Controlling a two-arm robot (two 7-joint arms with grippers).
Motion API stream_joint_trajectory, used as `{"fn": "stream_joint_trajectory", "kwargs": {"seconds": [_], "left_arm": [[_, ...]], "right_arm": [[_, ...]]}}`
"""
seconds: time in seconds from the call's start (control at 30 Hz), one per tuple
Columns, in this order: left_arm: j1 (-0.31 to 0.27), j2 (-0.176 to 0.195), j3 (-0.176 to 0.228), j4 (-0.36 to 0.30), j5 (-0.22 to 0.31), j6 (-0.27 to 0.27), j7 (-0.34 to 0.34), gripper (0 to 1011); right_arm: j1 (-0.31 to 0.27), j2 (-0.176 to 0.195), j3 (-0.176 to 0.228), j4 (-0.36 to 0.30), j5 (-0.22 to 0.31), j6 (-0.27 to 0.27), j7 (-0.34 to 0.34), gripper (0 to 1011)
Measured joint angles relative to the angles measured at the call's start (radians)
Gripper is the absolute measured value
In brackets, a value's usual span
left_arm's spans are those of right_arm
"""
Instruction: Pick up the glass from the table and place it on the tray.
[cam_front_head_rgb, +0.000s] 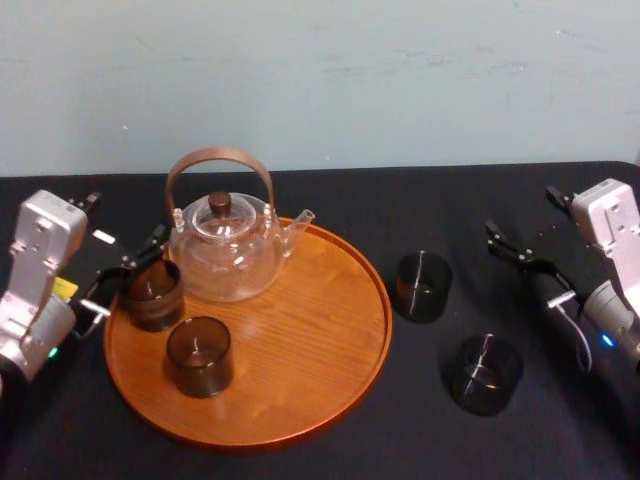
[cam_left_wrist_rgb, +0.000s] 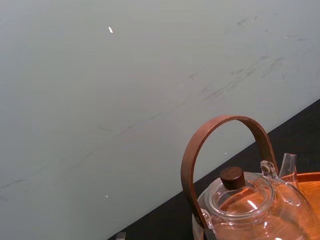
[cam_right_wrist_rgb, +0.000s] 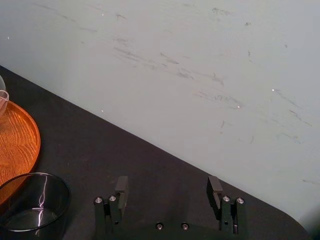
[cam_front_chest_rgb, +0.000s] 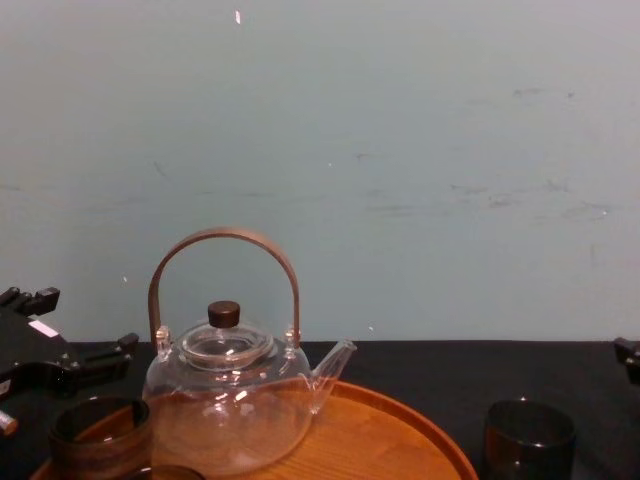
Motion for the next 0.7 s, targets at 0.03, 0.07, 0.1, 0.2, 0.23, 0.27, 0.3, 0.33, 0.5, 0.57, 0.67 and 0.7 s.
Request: {"fn": "stream_joint_trajectory", "kwargs": {"seconds": [0.03, 0.07, 0.1, 0.2, 0.23, 0.27, 0.3, 0.33, 0.5, 0.57, 0.67, 0.7], "left_arm": [[0.000, 0.000, 0.000, 0.000, 0.000, 0.000, 0.000, 1001], [0.000, 0.000, 0.000, 0.000, 0.000, 0.000, 0.000, 1001], [0.000, 0.000, 0.000, 0.000, 0.000, 0.000, 0.000, 1001], [0.000, 0.000, 0.000, 0.000, 0.000, 0.000, 0.000, 1002], [0.000, 0.000, 0.000, 0.000, 0.000, 0.000, 0.000, 1001], [0.000, 0.000, 0.000, 0.000, 0.000, 0.000, 0.000, 1001], [0.000, 0.000, 0.000, 0.000, 0.000, 0.000, 0.000, 1001], [0.000, 0.000, 0.000, 0.000, 0.000, 0.000, 0.000, 1001], [0.000, 0.000, 0.000, 0.000, 0.000, 0.000, 0.000, 1001], [0.000, 0.000, 0.000, 0.000, 0.000, 0.000, 0.000, 1001], [0.000, 0.000, 0.000, 0.000, 0.000, 0.000, 0.000, 1001], [0.000, 0.000, 0.000, 0.000, 0.000, 0.000, 0.000, 1001]], "right_arm": [[0.000, 0.000, 0.000, 0.000, 0.000, 0.000, 0.000, 1003], [0.000, 0.000, 0.000, 0.000, 0.000, 0.000, 0.000, 1002], [0.000, 0.000, 0.000, 0.000, 0.000, 0.000, 0.000, 1003], [0.000, 0.000, 0.000, 0.000, 0.000, 0.000, 0.000, 1002], [0.000, 0.000, 0.000, 0.000, 0.000, 0.000, 0.000, 1002], [0.000, 0.000, 0.000, 0.000, 0.000, 0.000, 0.000, 1003], [0.000, 0.000, 0.000, 0.000, 0.000, 0.000, 0.000, 1002], [0.000, 0.000, 0.000, 0.000, 0.000, 0.000, 0.000, 1003], [0.000, 0.000, 0.000, 0.000, 0.000, 0.000, 0.000, 1003], [0.000, 0.000, 0.000, 0.000, 0.000, 0.000, 0.000, 1002], [0.000, 0.000, 0.000, 0.000, 0.000, 0.000, 0.000, 1002], [0.000, 0.000, 0.000, 0.000, 0.000, 0.000, 0.000, 1003]]}}
